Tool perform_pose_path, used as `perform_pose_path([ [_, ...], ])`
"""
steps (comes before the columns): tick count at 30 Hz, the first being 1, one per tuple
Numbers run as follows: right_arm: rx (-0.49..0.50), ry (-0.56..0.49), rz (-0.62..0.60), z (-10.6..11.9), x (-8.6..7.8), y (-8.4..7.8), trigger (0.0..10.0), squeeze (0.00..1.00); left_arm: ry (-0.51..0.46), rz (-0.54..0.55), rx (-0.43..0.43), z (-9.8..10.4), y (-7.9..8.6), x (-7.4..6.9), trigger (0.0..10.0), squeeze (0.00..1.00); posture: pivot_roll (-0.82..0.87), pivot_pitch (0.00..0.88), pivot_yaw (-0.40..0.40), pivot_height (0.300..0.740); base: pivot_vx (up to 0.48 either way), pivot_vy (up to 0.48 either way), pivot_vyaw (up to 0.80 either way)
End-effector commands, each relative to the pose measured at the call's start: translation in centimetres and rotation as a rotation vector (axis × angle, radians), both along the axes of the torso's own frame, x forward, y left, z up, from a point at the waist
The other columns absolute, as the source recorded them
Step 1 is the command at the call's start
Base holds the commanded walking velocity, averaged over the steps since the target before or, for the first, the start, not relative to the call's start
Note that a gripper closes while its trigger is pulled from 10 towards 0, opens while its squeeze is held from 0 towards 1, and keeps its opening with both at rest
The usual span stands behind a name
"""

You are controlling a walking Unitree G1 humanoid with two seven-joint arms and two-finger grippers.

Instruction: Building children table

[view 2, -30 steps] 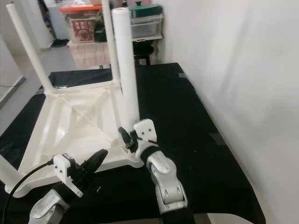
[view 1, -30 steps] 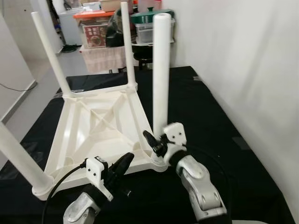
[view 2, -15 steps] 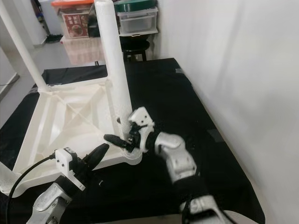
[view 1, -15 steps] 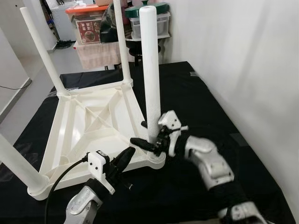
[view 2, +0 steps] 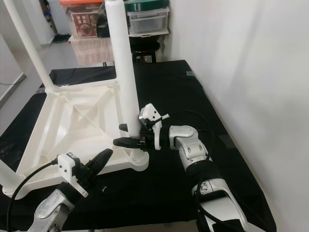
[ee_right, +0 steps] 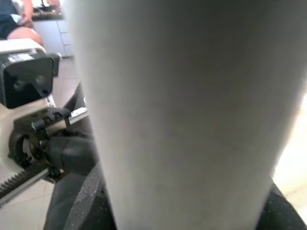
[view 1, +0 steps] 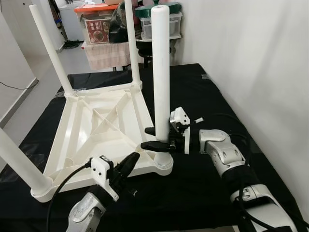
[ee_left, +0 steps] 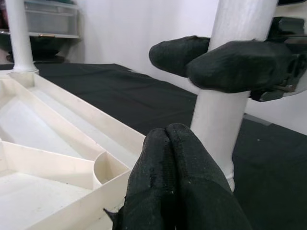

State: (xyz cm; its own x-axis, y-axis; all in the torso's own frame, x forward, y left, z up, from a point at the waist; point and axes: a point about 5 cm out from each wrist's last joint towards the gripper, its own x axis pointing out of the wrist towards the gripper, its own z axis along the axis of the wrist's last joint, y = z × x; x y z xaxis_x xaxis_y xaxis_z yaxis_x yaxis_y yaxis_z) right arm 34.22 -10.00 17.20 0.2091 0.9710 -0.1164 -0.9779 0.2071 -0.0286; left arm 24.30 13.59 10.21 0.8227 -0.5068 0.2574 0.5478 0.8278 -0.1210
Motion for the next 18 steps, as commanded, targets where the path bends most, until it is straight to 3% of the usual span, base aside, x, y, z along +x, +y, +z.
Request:
perform_pose_path([
  [1, 0.024, 0.021, 0.017, -0.4, -0.3, 0.2, 0.0, 0.00, 0.016, 0.008, 0.000, -0.3, 0.1, -0.1, 10.0, 0.00, 0.02, 0.000, 0.023, 0.740, 0.000, 0.000, 0.00],
  [8, 0.011, 0.032, -0.198, -2.5, -1.2, -1.1, 0.0, 0.00, 0.016, 0.007, 0.000, -0.3, 0.3, -0.3, 10.0, 0.00, 0.01, 0.000, 0.033, 0.740, 0.000, 0.000, 0.00],
  [9, 0.004, 0.054, -0.346, -3.8, -1.4, -0.4, 0.0, 0.00, 0.016, 0.007, 0.000, -0.2, 0.4, -0.4, 10.0, 0.00, 0.00, 0.000, 0.032, 0.740, 0.000, 0.000, 0.00],
  [10, -0.007, 0.074, -0.660, -5.3, -1.2, 0.0, 0.0, 0.00, 0.016, 0.008, 0.001, -0.2, 0.5, -0.4, 10.0, 0.00, 0.00, 0.000, 0.038, 0.740, 0.000, 0.000, 0.00],
  [11, -0.007, 0.074, -0.660, -5.3, -1.2, 0.0, 0.0, 0.00, 0.016, 0.008, 0.001, -0.2, 0.5, -0.4, 10.0, 0.00, 0.00, 0.000, 0.038, 0.740, 0.000, 0.000, 0.00],
  [12, -0.025, 0.090, -0.883, -6.3, -1.3, -0.1, 0.0, 0.00, 0.016, 0.008, 0.001, -0.2, 0.6, -0.5, 10.0, 0.00, 0.00, 0.000, 0.038, 0.740, 0.000, 0.000, 0.00],
  [13, -0.038, 0.112, -0.941, -7.4, -2.6, 1.0, 0.0, 0.00, 0.016, 0.008, 0.003, -0.2, 0.7, -0.5, 10.0, 0.00, 0.01, 0.000, 0.042, 0.740, 0.000, 0.000, 0.00],
  [16, -0.036, 0.161, -0.826, -8.5, -4.4, 3.6, 0.0, 0.00, 0.017, 0.011, 0.010, -0.2, 0.8, -0.4, 10.0, 0.00, 0.00, 0.000, 0.053, 0.740, 0.000, 0.000, 0.00],
  [18, -0.043, 0.134, -0.795, -8.2, -4.2, 4.4, 0.0, 0.00, 0.020, 0.009, 0.008, -0.2, 0.8, -0.4, 10.0, 0.00, 0.01, 0.000, 0.049, 0.740, 0.000, 0.000, 0.00],
])
